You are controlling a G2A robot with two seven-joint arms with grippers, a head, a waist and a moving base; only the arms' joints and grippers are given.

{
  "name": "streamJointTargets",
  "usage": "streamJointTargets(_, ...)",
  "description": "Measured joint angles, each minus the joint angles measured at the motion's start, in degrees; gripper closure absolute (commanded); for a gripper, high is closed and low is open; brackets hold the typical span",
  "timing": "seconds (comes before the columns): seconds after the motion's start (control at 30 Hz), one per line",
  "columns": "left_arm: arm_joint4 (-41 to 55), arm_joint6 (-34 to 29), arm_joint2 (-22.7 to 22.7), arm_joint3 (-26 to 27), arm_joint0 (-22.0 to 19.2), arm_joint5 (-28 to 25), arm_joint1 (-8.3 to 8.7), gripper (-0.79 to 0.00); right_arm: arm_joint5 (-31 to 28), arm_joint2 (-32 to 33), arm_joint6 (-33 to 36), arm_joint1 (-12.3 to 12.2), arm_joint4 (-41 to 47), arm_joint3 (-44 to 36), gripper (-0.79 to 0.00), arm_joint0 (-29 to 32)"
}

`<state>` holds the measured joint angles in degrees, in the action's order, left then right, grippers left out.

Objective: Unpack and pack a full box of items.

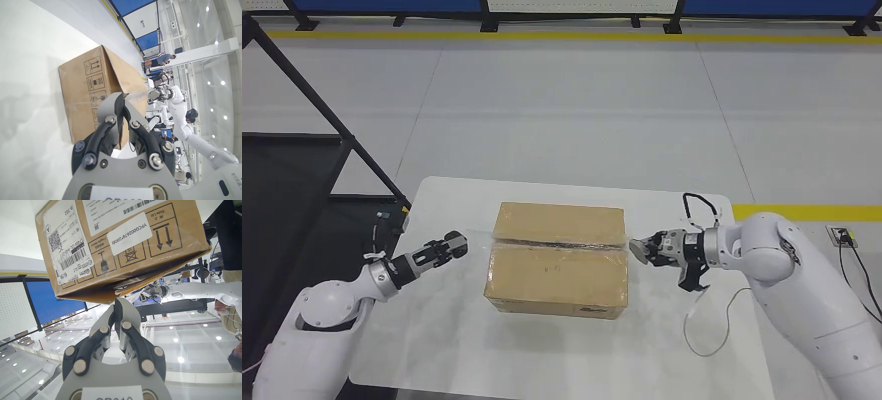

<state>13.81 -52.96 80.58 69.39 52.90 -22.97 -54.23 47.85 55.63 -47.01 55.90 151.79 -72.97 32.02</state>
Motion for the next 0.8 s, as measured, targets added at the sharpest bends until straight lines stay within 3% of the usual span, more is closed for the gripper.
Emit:
streamJointTargets(0.27, -0.15, -0.15, -1.12, -1.43, -1.05, 0.44, -0.18, -0.022, -0.14, -0.94, -0.84, 0.24, 0.36, 1.18, 0.0, -0.77)
streamJointTargets(0.37, -0.2, -0.14, -1.55, -1.82, -1.39, 0.65, -0.26, -0.206, -0.07, -1.24, -0.9, 0.34, 0.43, 1.62, 0.0, -1.02)
streamJointTargets(0.47, -0.22, -0.15, -1.85, -2.27, -1.71, 0.79, -0.31, -0.277, 0.03, -1.4, -0.8, 0.4, 0.38, 1.98, 0.0, -1.18)
streamJointTargets(0.5, -0.22, -0.14, -1.93, -2.46, -1.81, 0.84, -0.33, -0.345, 0.05, -1.44, -0.74, 0.41, 0.37, 2.14, 0.0, -1.22)
streamJointTargets(0.57, -0.21, -0.04, -2.02, -2.67, -1.94, 0.89, -0.35, -0.379, 0.09, -1.52, -0.7, 0.44, 0.44, 2.31, 0.0, -1.27)
streamJointTargets(0.63, -0.21, -0.01, -2.12, -2.83, -2.03, 0.92, -0.36, -0.551, 0.16, -1.61, -0.67, 0.47, 0.48, 2.48, 0.0, -1.35)
streamJointTargets(0.8, -0.18, 0.1, -2.11, -3.04, -2.13, 0.9, -0.34, -0.6, 0.24, -1.9, -0.65, 0.57, 0.6, 2.83, 0.0, -1.6)
